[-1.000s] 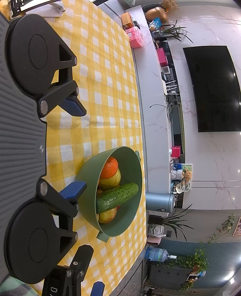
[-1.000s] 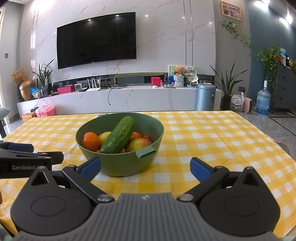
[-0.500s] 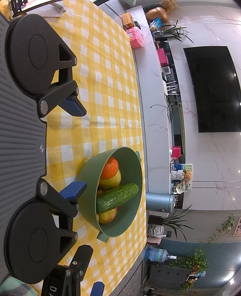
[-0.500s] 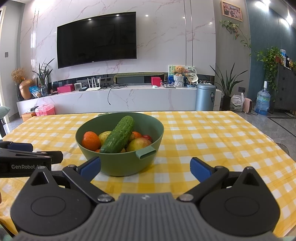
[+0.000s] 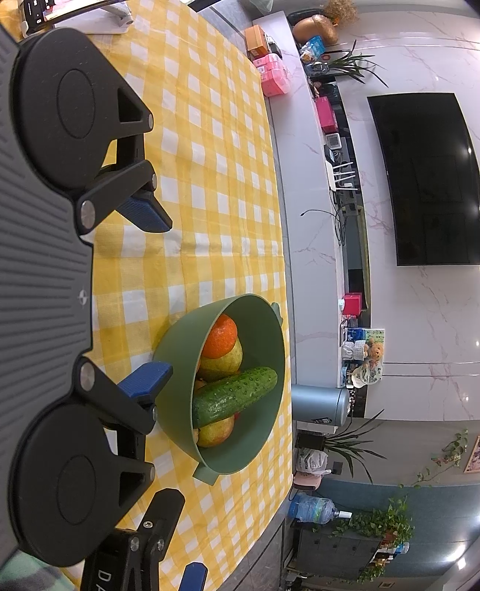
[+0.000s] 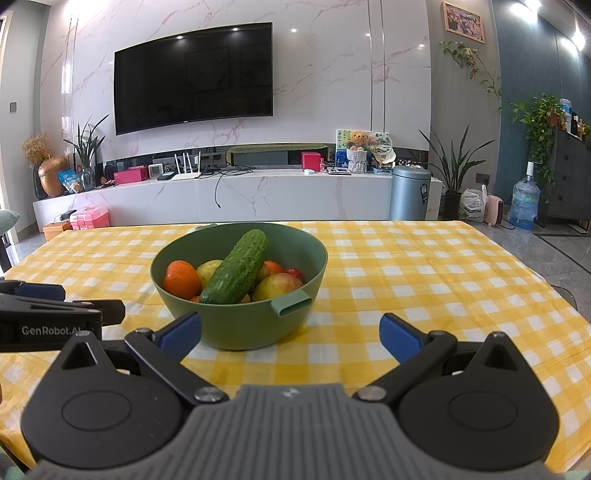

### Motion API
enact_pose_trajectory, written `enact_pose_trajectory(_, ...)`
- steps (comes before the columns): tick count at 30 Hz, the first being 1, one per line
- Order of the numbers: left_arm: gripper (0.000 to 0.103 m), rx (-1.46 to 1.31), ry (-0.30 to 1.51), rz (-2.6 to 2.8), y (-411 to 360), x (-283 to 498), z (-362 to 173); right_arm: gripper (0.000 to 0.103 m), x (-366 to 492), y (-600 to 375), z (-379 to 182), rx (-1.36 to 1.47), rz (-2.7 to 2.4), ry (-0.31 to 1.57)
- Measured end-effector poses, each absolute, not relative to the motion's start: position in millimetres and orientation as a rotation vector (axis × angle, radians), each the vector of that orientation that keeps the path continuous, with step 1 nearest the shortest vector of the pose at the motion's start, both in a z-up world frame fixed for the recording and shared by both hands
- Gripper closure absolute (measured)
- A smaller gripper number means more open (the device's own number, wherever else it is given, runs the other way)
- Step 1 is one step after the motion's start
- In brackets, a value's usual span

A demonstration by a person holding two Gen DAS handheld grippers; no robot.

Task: Organize fruits

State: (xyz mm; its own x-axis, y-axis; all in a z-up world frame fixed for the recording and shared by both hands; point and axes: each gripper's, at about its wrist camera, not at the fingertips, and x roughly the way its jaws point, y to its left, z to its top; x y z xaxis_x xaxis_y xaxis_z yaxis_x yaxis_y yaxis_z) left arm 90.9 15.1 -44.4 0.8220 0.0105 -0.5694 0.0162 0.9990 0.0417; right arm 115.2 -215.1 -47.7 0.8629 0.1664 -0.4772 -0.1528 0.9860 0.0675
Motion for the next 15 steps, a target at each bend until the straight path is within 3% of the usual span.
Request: enact_pose_trajectory(15,0.010,0.057,0.594,0.000,13.8,89.3,-43.6,0.004,115.1,-215.0,-47.3,0.028,0.167,0.503)
